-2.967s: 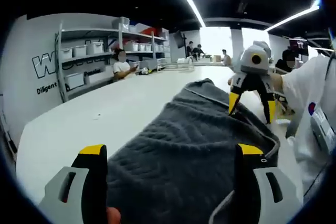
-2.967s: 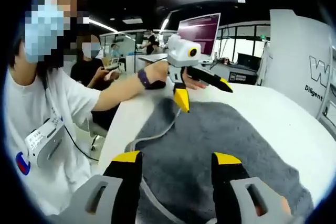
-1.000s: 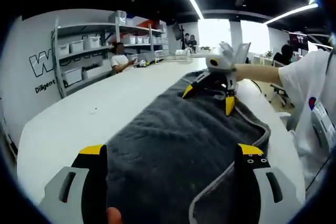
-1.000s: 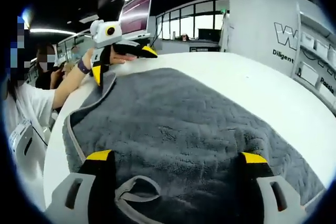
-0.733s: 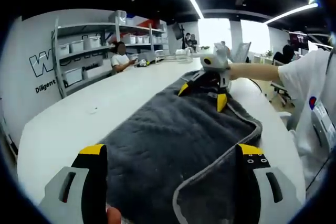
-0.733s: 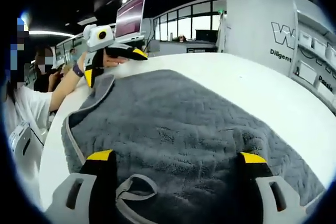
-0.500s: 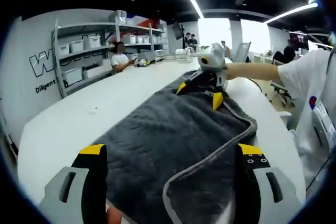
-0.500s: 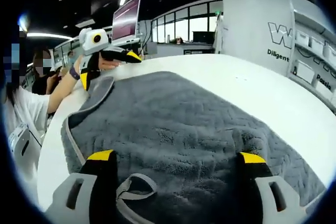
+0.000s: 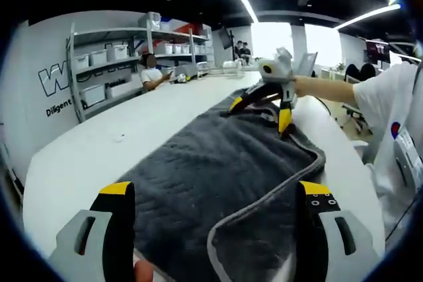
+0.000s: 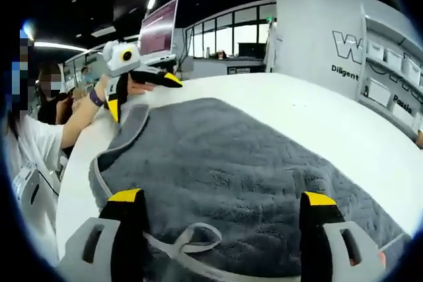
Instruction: Open the folded towel by lifting each exposed corner and separating the folded layers until the towel lies flat within the target outline without major curled edges
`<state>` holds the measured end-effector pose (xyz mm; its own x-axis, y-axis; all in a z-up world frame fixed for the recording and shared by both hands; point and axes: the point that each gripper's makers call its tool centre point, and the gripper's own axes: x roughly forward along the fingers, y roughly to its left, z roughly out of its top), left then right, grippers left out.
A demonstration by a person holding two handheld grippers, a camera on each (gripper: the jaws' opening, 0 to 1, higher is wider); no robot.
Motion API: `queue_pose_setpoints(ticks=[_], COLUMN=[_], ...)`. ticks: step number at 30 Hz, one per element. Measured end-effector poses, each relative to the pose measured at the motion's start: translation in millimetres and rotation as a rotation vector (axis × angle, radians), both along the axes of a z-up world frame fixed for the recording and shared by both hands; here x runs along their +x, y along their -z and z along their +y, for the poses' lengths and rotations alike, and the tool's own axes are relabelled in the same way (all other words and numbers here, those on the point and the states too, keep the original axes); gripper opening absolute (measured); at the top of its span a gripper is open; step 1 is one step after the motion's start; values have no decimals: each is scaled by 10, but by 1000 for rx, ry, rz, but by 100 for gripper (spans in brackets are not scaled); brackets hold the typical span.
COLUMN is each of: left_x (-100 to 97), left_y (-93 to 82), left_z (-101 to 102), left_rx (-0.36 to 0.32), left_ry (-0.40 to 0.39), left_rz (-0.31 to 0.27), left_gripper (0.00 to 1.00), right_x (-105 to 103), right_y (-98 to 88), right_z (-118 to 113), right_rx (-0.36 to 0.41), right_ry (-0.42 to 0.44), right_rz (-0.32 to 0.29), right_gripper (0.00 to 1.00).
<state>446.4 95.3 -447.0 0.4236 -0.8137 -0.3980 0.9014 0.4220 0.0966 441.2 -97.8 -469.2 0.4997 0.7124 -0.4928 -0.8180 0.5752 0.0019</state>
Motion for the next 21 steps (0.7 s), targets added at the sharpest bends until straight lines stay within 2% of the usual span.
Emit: queue_pose_setpoints(ticks=[5, 8, 14, 21], left_x=[-2, 38, 96, 225], left_y=[-22, -42, -119, -203], left_z=[-4, 33, 72, 167], left_rx=[-5, -5, -31, -61], left_ry=[7, 8, -11, -69], left_rz=[-4, -6, -20, -45], left_gripper=[99, 99, 99, 99], right_x=[-213, -406, -710, -996], right_y=[-240, -314, -326, -250], right_z=[142, 272, 510, 864], right_rx=[59, 52, 43, 42], right_ry=[-27, -70, -152, -259], right_rz=[-30, -61, -77, -40], right_gripper=[99, 99, 99, 99])
